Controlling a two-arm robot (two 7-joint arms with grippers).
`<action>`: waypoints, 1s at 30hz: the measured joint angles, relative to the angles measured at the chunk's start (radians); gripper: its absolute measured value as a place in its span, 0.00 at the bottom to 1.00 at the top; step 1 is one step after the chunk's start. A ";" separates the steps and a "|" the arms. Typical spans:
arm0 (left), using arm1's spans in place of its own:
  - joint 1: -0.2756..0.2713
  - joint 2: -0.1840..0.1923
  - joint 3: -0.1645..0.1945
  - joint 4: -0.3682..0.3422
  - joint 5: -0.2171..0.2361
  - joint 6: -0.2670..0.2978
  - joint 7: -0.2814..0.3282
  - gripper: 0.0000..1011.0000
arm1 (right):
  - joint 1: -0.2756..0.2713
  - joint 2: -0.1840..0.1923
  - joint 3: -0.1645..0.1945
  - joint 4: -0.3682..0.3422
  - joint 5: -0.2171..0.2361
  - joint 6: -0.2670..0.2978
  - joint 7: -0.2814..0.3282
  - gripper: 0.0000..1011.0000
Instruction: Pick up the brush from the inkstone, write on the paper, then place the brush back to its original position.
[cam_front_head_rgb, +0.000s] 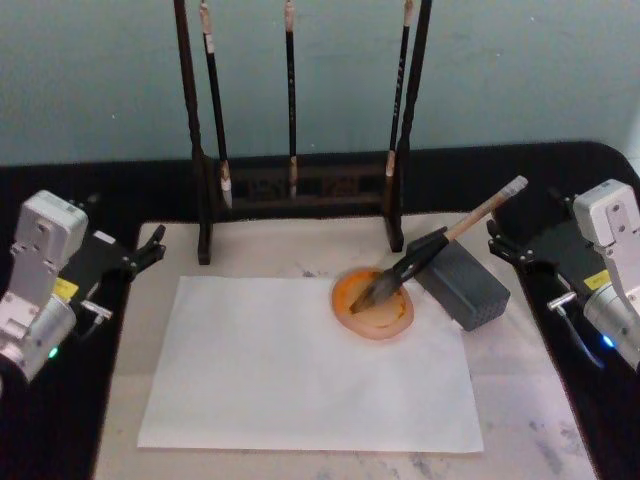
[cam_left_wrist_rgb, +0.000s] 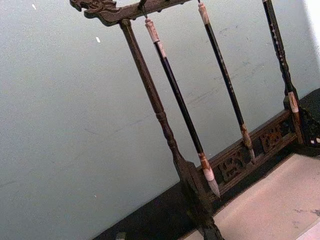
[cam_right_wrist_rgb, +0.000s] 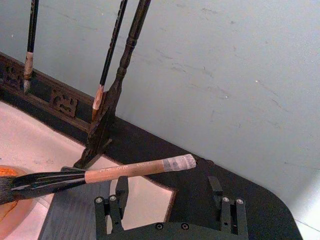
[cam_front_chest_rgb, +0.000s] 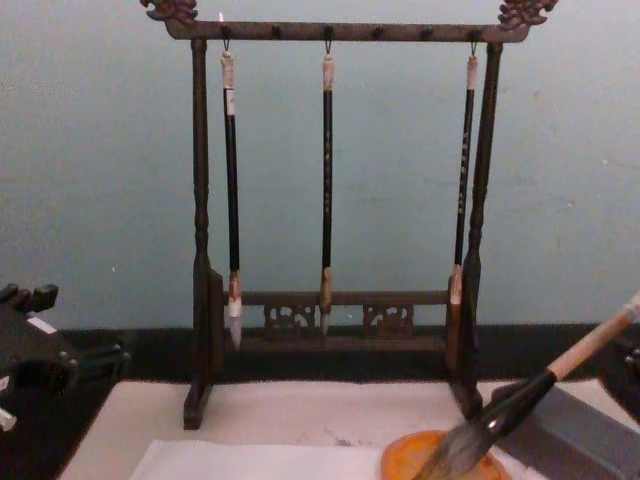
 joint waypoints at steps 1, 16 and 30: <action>0.000 0.000 0.000 0.000 0.000 0.000 0.000 1.00 | 0.000 0.000 0.000 0.000 0.000 0.000 0.000 0.99; 0.000 0.000 0.000 0.000 0.000 0.000 0.000 1.00 | 0.000 0.000 0.000 0.000 0.000 0.000 0.000 0.99; 0.000 0.000 0.000 0.000 0.000 0.000 0.000 1.00 | 0.000 0.000 0.000 0.000 0.000 0.000 0.000 0.99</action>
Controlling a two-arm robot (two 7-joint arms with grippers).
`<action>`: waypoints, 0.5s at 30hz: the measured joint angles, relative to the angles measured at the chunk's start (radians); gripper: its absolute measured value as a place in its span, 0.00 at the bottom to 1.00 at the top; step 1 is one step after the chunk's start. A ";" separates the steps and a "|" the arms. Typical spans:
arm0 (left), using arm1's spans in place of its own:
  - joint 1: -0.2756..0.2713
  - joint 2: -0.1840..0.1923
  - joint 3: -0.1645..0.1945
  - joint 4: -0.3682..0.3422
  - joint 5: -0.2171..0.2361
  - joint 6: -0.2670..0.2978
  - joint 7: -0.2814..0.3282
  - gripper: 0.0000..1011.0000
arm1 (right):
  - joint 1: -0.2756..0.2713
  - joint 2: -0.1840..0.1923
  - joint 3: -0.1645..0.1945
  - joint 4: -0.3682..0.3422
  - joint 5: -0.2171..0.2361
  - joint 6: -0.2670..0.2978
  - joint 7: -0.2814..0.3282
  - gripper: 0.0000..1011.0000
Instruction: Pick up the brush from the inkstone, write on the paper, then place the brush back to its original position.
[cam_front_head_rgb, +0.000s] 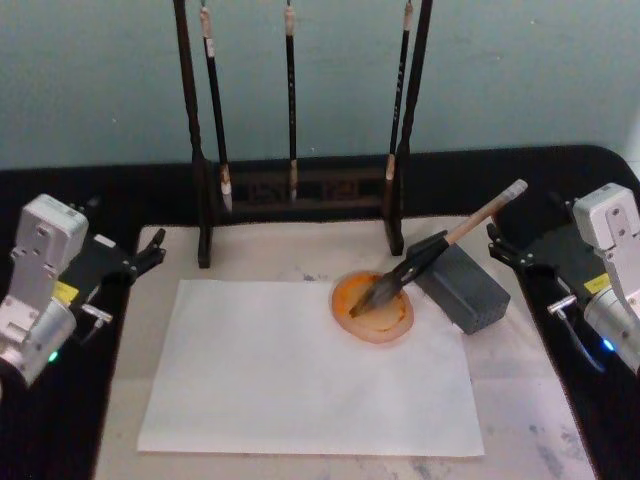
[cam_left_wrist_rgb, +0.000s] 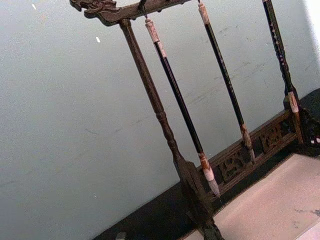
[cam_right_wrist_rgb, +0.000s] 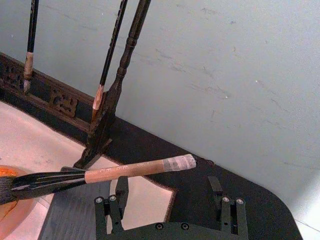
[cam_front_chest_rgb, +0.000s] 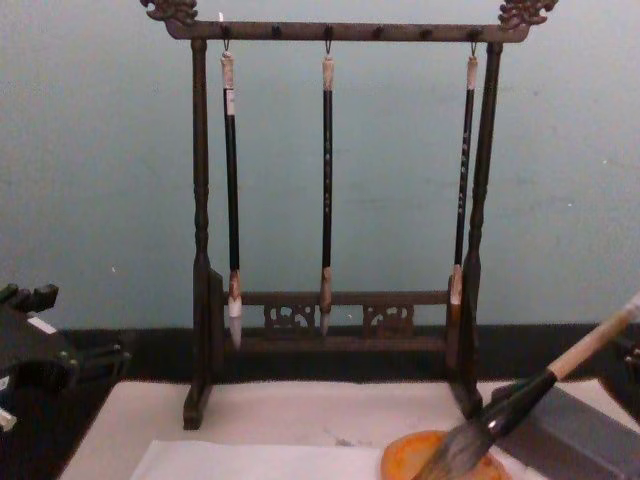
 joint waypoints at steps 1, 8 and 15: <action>0.000 0.000 0.000 0.000 0.000 0.000 0.000 1.00 | 0.000 0.000 0.000 0.000 0.000 0.000 0.000 0.99; 0.000 0.000 0.000 0.000 0.000 0.000 0.000 1.00 | 0.000 0.000 0.000 0.000 0.000 0.000 0.000 0.99; 0.000 0.000 0.000 0.000 0.000 0.000 0.000 1.00 | 0.000 0.000 0.000 0.000 0.000 0.000 0.000 0.99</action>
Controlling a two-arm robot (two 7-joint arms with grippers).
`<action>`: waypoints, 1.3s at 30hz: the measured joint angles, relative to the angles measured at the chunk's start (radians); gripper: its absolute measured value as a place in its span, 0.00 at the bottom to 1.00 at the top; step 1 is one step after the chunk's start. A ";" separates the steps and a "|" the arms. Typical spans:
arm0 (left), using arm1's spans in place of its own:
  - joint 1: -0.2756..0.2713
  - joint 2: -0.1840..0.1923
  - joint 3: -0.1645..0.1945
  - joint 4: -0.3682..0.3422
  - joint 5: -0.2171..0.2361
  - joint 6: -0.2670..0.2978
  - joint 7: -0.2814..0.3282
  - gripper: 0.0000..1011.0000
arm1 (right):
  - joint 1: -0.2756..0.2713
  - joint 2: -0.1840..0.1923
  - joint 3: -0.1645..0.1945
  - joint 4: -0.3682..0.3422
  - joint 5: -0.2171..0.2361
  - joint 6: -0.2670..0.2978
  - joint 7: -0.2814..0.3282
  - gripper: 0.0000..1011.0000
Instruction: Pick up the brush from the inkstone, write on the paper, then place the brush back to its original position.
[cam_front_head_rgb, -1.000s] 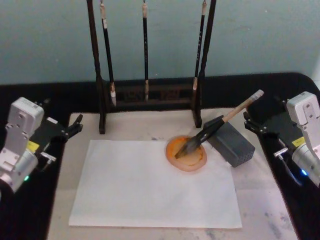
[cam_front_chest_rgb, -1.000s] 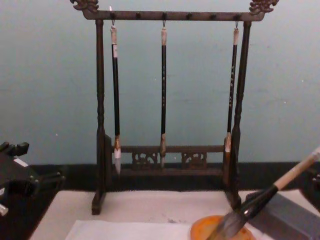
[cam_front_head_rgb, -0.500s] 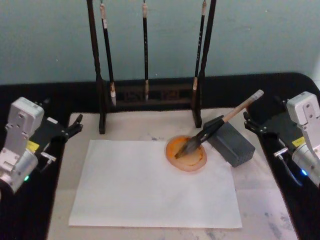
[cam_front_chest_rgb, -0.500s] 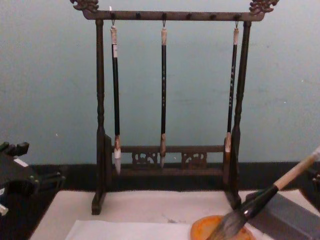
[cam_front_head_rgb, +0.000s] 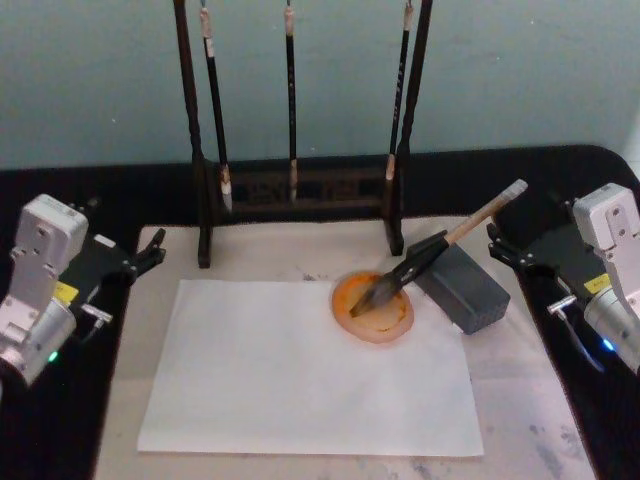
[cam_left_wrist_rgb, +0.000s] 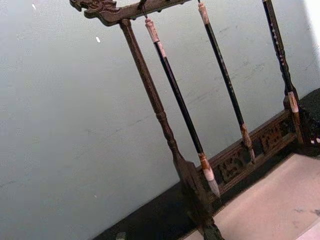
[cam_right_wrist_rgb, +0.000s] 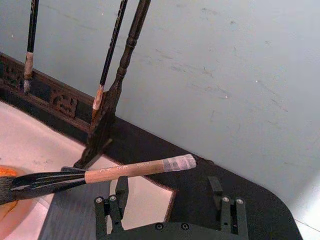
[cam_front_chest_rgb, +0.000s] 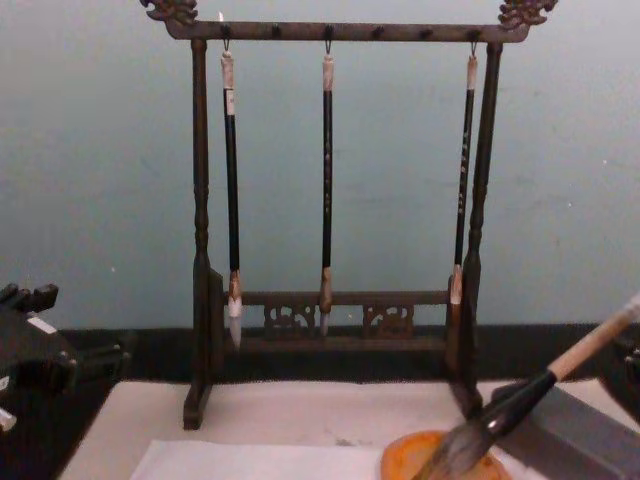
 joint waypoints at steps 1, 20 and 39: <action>0.000 0.000 0.000 0.000 0.000 0.000 0.000 1.00 | 0.000 0.000 0.000 0.000 0.000 0.000 0.000 0.99; 0.000 0.000 0.000 0.000 0.000 0.000 0.000 1.00 | 0.000 0.000 0.000 0.000 0.000 0.000 0.000 0.99; 0.000 0.000 0.000 0.000 0.000 0.000 0.000 1.00 | -0.054 -0.060 0.109 -0.048 0.191 0.056 0.098 0.99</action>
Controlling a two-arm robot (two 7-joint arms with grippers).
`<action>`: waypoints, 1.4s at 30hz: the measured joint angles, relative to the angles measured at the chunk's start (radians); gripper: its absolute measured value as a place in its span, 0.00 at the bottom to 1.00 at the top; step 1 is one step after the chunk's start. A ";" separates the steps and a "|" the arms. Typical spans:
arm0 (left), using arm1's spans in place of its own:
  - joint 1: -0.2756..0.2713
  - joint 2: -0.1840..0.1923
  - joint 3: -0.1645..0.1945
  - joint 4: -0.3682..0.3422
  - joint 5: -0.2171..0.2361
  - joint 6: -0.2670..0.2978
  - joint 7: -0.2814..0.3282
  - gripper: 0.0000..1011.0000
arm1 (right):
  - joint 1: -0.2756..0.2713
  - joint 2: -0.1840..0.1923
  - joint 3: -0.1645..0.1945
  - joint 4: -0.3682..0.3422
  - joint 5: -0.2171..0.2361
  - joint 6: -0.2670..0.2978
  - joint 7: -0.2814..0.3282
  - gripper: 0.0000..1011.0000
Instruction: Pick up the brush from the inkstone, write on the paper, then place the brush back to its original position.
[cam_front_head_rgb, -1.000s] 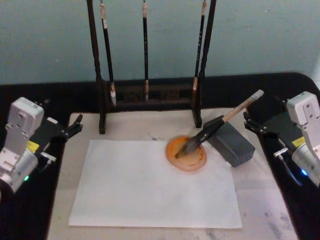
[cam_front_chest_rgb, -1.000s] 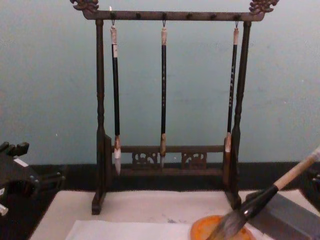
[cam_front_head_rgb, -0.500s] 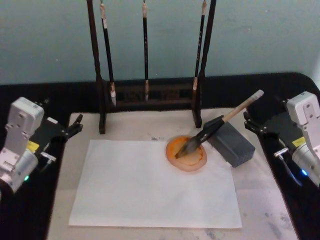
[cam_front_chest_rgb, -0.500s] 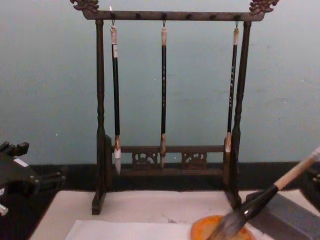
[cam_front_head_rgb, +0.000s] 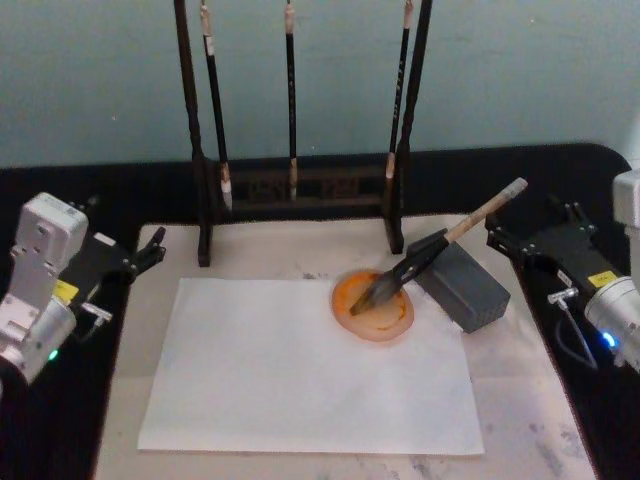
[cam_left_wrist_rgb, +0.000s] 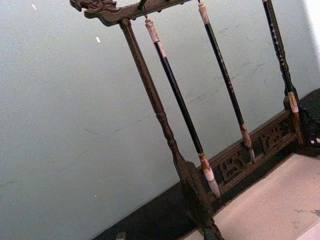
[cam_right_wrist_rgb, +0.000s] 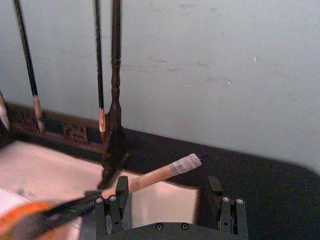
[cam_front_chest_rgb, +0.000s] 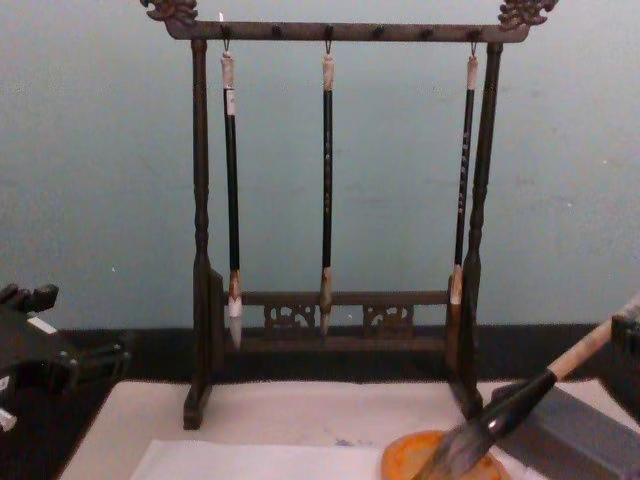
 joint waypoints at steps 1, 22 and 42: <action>0.000 0.000 0.000 0.000 0.000 0.000 0.000 1.00 | -0.004 -0.014 0.018 -0.001 0.041 0.014 0.018 0.99; 0.000 0.000 0.000 0.000 0.000 0.000 0.000 1.00 | 0.001 -0.206 0.204 0.031 0.511 0.283 0.068 0.99; 0.000 0.000 0.000 0.000 0.000 0.000 0.000 1.00 | 0.076 -0.235 0.174 0.116 0.640 0.345 0.054 0.99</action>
